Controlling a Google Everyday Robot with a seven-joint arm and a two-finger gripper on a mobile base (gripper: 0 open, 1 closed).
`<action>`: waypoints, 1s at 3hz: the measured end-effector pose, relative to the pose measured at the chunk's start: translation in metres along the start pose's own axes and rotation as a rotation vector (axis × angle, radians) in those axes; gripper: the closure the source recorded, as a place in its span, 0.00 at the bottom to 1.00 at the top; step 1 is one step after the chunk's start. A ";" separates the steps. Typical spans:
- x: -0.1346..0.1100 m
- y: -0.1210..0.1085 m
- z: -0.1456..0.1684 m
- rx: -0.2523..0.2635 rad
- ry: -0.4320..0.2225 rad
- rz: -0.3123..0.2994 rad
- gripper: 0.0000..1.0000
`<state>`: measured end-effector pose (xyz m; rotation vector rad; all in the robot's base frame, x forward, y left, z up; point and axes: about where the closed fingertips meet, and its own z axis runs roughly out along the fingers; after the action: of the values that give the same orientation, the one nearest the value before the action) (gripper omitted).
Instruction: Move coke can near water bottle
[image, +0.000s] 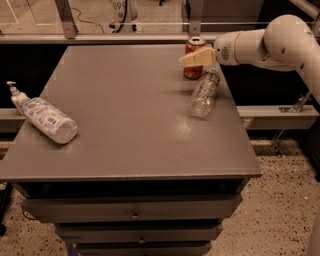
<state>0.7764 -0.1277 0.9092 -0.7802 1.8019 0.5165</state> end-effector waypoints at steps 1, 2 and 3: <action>0.008 0.001 -0.017 -0.012 -0.049 0.014 0.00; 0.012 -0.005 -0.062 0.012 -0.149 0.006 0.00; 0.003 -0.019 -0.131 0.071 -0.224 -0.048 0.00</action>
Offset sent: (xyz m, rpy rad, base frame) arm -0.0826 -0.1219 0.0303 0.1830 -0.2267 -0.0653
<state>0.7033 -0.2291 0.9530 -0.6869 1.5822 0.4866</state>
